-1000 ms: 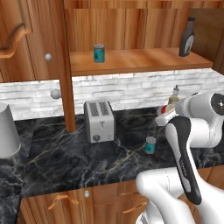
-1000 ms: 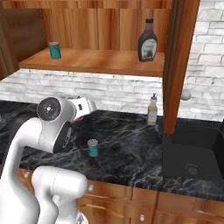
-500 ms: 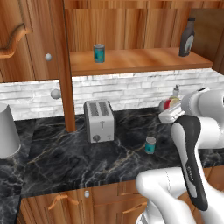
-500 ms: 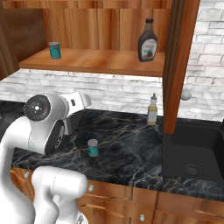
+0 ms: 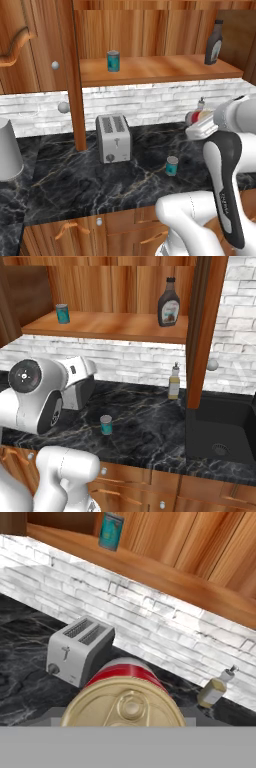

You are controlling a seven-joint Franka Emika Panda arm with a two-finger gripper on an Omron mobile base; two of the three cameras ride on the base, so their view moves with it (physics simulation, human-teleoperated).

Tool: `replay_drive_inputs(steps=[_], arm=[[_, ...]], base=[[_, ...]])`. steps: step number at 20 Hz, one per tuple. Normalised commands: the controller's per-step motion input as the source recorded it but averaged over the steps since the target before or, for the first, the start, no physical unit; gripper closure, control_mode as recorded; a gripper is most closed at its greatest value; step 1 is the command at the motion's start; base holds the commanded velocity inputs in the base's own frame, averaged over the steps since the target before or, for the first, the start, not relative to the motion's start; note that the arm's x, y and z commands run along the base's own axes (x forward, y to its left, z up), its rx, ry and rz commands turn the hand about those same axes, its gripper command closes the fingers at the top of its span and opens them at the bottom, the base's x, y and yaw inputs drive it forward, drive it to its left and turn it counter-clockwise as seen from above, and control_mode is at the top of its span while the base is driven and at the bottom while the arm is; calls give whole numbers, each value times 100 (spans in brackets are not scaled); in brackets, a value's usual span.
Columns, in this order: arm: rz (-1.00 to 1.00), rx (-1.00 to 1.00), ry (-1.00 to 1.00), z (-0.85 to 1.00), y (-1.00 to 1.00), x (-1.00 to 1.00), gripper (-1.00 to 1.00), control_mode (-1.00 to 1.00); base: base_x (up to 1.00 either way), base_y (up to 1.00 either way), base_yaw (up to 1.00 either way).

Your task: Pick the cans from the counter and place them in their designated side in the cabinet.

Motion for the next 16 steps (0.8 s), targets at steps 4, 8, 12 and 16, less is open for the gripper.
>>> replay_drive_inputs(steps=[4,8,12,16], arm=[[0,0,0,24,7,-17,100,-100],[0,0,-2,23,13,0,100,-100],[1,0,-5,26,14,0,100,-100],[1,0,-4,29,11,1,100,-100]], base=[[0,0,0],[0,0,0],[0,0,0],[0,0,0]])
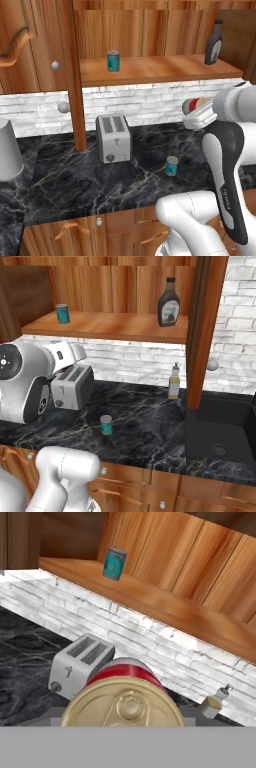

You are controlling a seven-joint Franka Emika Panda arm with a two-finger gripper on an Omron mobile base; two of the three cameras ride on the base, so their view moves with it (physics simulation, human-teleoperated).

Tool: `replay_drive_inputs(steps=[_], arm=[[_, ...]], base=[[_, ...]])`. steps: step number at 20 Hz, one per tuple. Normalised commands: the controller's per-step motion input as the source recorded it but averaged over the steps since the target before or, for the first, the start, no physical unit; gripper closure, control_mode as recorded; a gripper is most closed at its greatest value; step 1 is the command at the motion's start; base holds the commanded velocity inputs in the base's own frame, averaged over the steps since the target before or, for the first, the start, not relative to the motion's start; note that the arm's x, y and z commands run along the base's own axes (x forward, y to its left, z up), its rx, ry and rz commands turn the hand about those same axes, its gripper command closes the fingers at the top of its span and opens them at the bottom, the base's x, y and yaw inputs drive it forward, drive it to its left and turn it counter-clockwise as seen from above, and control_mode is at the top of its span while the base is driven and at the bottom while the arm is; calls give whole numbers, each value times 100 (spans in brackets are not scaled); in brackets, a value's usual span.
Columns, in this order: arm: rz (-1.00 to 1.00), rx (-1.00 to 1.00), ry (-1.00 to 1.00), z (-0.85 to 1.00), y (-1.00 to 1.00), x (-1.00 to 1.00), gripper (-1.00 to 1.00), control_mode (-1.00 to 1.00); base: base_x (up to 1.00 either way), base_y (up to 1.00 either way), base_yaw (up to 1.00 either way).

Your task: Pick the cans from the counter and place them in their designated side in the cabinet.

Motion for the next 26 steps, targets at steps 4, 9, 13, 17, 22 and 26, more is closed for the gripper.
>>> replay_drive_inputs(steps=[4,9,13,17,22,26], arm=[[1,0,-2,31,4,0,100,-100],[0,0,-2,32,4,0,100,-100],[0,0,-1,32,7,0,100,-100],[0,0,-1,20,7,11,100,-100],[1,0,-2,13,2,23,100,-100],[1,0,-2,15,4,22,100,-100]], base=[[0,0,0],[0,0,0],[0,0,0],[0,0,0],[0,0,0],[0,0,0]])
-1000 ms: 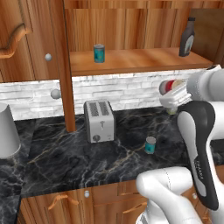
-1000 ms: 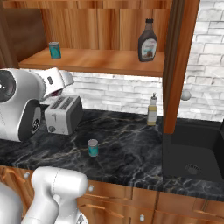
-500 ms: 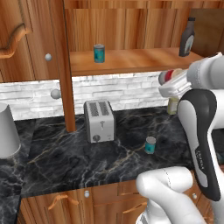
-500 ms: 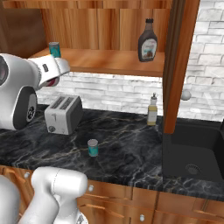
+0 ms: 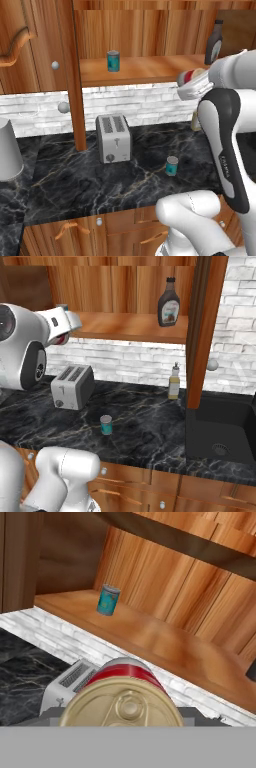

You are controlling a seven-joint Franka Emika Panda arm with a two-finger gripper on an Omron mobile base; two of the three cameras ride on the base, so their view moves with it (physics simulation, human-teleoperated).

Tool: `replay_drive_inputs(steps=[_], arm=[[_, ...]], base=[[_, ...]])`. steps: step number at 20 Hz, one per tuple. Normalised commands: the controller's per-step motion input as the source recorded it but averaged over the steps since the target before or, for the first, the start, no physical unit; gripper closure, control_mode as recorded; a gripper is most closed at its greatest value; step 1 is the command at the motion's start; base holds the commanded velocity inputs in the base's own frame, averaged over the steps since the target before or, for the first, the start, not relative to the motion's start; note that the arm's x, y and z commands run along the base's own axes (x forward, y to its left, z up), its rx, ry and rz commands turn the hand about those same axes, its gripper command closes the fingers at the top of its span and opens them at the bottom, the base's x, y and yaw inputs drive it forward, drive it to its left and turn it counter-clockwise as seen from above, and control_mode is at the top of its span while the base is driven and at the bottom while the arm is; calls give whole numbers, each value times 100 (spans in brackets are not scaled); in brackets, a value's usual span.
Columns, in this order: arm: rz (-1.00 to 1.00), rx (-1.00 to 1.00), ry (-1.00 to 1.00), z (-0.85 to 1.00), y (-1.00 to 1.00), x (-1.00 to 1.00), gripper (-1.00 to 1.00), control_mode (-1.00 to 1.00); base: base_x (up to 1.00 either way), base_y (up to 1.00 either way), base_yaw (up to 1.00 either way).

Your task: Pick the cans from the counter and place them in their designated side in the cabinet.

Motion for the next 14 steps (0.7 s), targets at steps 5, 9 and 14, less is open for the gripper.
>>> replay_drive_inputs(steps=[5,9,14], arm=[[3,0,-3,10,5,21,100,-100],[3,0,-3,7,6,22,100,-100],[3,0,-2,6,7,20,100,-100]], base=[[0,0,0],[0,0,0],[0,0,0]])
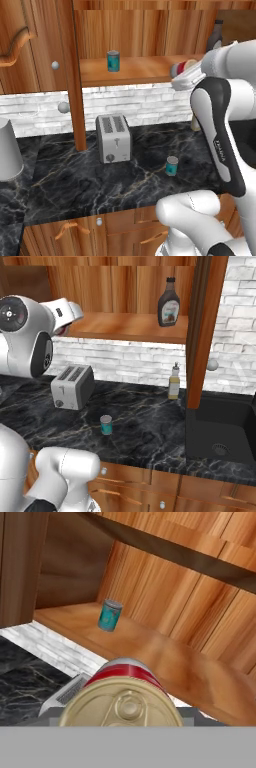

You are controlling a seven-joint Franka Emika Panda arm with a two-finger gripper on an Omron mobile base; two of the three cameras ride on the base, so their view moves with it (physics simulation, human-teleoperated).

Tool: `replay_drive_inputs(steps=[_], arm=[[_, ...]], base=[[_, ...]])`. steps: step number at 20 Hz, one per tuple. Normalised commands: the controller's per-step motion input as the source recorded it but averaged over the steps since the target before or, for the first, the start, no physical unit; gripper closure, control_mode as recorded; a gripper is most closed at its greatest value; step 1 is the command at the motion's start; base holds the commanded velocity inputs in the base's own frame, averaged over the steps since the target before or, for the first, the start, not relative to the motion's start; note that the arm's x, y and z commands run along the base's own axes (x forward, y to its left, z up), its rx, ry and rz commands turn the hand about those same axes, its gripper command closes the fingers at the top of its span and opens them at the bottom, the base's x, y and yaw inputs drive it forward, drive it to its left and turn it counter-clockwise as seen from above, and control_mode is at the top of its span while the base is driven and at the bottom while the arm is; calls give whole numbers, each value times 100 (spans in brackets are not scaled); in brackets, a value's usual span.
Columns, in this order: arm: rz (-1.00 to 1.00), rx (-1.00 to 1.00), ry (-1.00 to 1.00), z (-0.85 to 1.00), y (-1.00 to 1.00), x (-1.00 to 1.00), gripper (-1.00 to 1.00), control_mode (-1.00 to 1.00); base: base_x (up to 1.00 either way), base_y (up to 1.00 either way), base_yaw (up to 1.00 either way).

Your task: Pick the cans from the counter and place them in their designated side in the cabinet.

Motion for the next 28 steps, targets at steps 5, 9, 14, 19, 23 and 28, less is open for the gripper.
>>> replay_drive_inputs(steps=[5,9,14,19,23,28], arm=[[3,0,0,0,9,24,100,-100],[3,0,0,0,8,25,100,-100],[2,0,0,0,9,25,100,-100],[2,0,1,0,9,22,100,-100],[1,0,3,0,11,23,100,-100],[2,0,2,0,8,22,100,-100]], base=[[0,0,0],[0,0,0],[0,0,0],[0,0,0],[0,0,0],[0,0,0]])
